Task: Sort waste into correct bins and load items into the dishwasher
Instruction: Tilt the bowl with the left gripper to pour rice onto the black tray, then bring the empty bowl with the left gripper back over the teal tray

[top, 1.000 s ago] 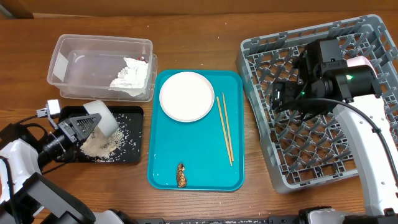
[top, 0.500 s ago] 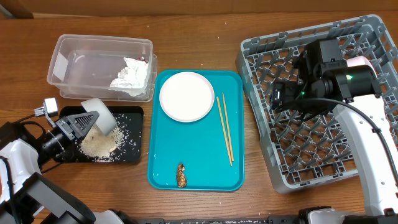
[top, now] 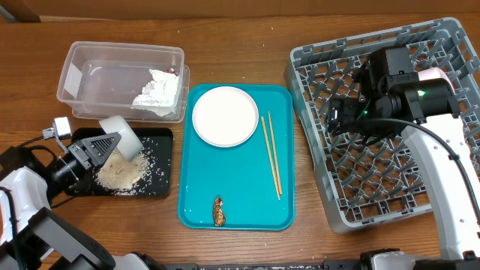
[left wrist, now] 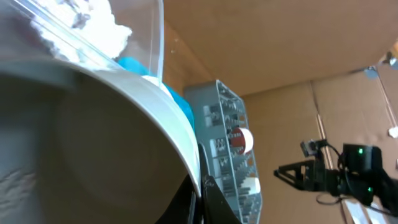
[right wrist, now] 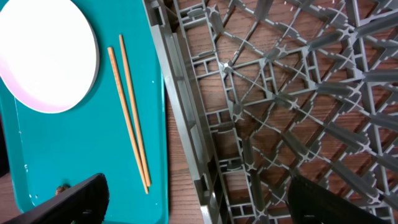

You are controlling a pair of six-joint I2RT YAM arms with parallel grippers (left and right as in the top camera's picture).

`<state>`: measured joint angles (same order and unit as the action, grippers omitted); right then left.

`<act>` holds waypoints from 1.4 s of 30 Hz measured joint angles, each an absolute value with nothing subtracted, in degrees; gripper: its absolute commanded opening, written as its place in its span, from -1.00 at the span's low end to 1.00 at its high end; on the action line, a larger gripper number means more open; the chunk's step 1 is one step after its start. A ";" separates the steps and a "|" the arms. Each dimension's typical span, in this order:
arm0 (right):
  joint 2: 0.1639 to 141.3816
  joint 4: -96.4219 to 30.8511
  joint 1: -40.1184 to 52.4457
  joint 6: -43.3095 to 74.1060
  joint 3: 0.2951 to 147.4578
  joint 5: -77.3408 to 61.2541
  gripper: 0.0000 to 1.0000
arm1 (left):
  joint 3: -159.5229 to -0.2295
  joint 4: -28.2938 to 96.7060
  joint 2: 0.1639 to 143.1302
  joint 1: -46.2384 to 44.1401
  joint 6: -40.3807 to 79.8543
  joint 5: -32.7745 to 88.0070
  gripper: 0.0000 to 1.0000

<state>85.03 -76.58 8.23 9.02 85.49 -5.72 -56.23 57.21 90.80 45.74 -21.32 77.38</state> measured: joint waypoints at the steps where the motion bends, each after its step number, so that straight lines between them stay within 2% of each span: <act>1: 85.03 -76.53 8.23 9.02 85.49 -5.69 0.88 | -56.23 57.65 90.83 45.74 -21.37 77.52 -0.92; 19: 85.03 -76.86 8.23 8.99 85.49 -5.72 0.88 | -56.18 57.32 90.80 45.58 -15.66 74.54 -0.92; 24: 85.03 -77.12 8.23 9.04 85.49 -5.72 0.88 | -56.21 59.31 90.19 41.89 -15.05 72.88 -0.92; 27: 85.03 -77.10 8.23 9.02 85.49 -5.74 0.88 | -56.90 59.86 88.09 36.38 -14.44 69.34 -0.92; 31: 85.03 -77.12 8.23 8.97 85.49 -5.74 0.88 | -60.71 58.74 83.68 24.27 -10.28 60.58 -0.92; 36: 85.03 -77.14 8.23 8.99 85.49 -5.74 0.88 | -65.04 53.74 80.34 4.97 -2.90 47.81 -0.92; 42: 85.03 -77.67 8.23 8.99 85.49 -5.72 0.88 | -65.25 48.27 83.02 -18.85 6.96 31.83 -0.92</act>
<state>85.03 -77.67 8.23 8.99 85.49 -5.72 -65.25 48.27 83.02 -18.85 6.96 31.83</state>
